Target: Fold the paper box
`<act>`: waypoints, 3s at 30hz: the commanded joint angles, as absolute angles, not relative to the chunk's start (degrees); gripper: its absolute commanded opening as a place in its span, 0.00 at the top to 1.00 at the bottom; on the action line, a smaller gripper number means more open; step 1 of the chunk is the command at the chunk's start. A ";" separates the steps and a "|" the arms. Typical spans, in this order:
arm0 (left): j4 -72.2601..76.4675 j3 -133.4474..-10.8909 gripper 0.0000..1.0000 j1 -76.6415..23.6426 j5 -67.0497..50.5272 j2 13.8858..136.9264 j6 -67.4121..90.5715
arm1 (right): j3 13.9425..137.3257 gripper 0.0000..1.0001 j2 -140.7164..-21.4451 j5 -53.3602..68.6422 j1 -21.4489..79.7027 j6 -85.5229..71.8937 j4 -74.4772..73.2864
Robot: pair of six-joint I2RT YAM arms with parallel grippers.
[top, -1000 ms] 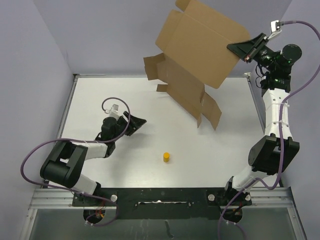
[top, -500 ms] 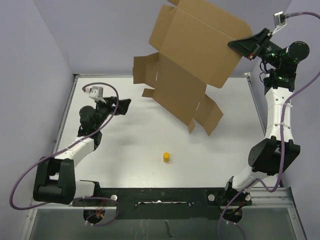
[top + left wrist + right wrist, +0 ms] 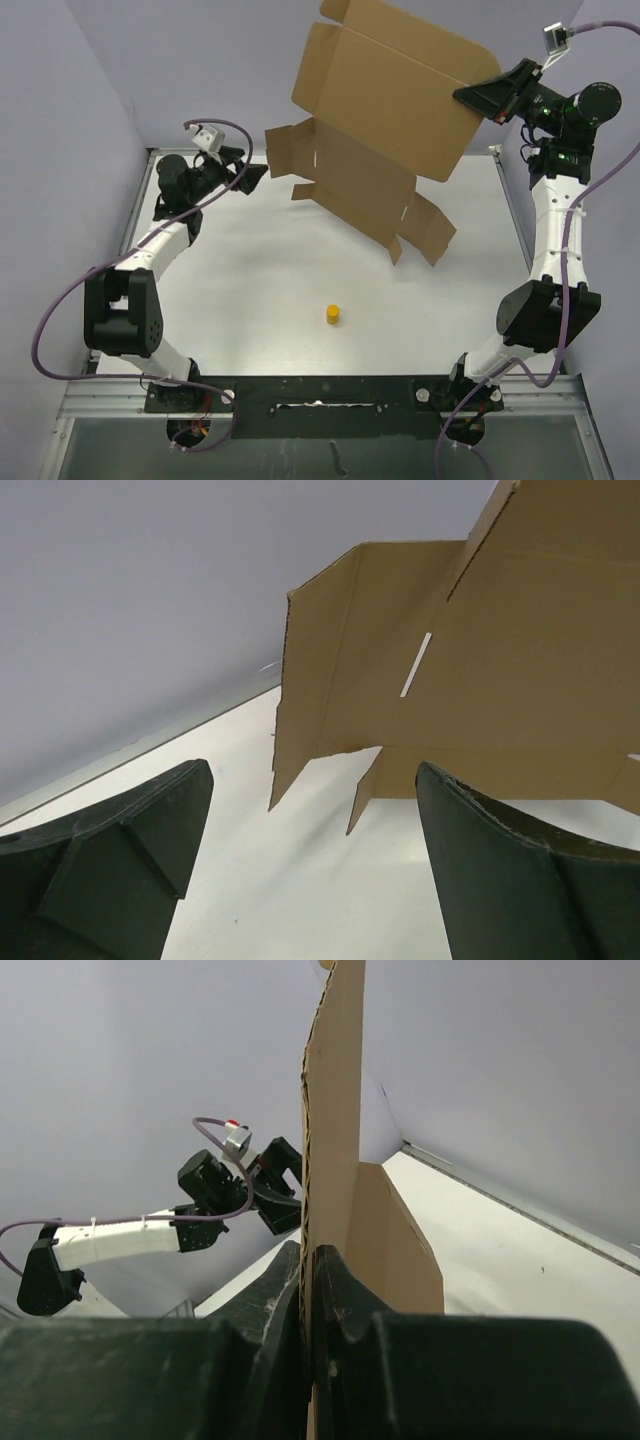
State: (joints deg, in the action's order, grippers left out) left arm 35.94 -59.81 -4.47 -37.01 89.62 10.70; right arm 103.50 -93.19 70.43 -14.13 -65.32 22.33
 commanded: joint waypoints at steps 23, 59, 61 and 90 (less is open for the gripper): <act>35.03 -67.02 0.96 -9.23 -32.77 99.19 9.60 | 105.00 1.00 -91.61 72.69 -13.06 -58.64 21.37; 40.42 -29.41 0.30 0.27 -36.15 58.97 16.35 | 98.08 1.00 -100.00 88.34 -8.90 -86.00 76.64; 37.20 -31.55 0.32 4.16 -41.67 58.97 13.19 | 98.80 1.00 -100.64 88.25 -8.95 -87.65 77.82; 68.42 -47.63 0.33 -4.65 -75.99 104.62 6.65 | 100.03 1.00 -100.20 87.29 -7.84 -89.33 76.68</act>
State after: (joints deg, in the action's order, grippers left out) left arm 65.43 -47.18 -3.68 -73.63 103.53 8.49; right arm 97.43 -101.82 88.79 -8.60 -88.79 75.40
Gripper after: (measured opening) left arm 0.646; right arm 0.042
